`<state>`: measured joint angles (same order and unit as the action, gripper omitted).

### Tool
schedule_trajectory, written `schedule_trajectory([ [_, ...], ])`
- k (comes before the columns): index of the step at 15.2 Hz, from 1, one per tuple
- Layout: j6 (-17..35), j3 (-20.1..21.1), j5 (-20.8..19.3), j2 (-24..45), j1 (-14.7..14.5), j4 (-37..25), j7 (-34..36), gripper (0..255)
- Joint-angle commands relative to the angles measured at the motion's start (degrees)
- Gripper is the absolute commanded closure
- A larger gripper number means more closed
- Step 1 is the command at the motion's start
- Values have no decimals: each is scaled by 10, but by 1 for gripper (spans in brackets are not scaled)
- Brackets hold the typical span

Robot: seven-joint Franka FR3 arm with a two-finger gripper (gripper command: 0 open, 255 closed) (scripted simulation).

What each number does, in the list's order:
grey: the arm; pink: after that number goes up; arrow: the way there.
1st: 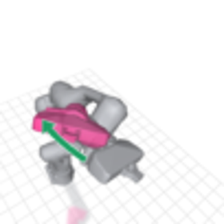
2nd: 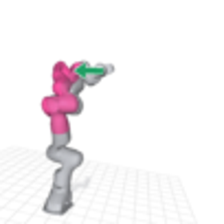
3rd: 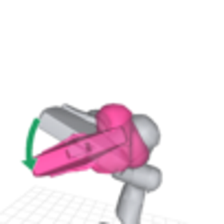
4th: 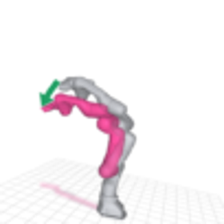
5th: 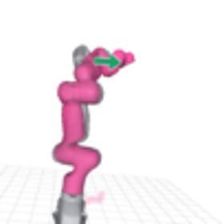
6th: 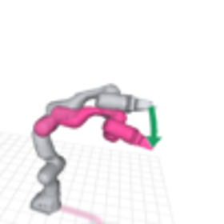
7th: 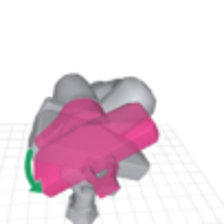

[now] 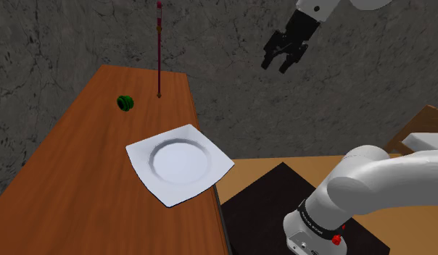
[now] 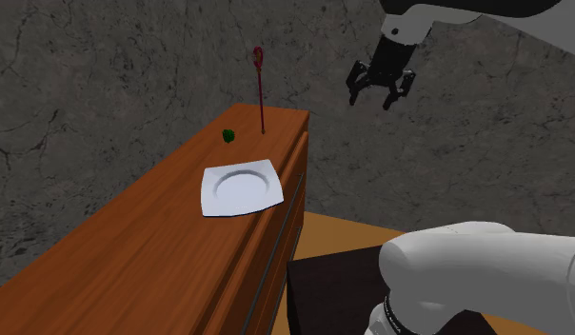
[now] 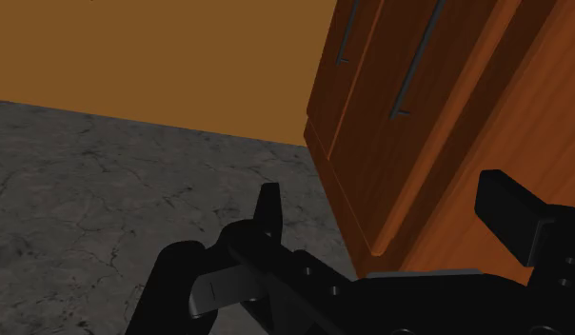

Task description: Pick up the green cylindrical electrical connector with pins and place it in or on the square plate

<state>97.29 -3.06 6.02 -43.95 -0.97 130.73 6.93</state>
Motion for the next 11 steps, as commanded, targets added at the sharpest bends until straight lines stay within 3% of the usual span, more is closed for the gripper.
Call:
schedule_trajectory([
  [1,0,0,0,0,0,0,0,0],
  [11,96,83,53,133,-40,-38,76,0],
])
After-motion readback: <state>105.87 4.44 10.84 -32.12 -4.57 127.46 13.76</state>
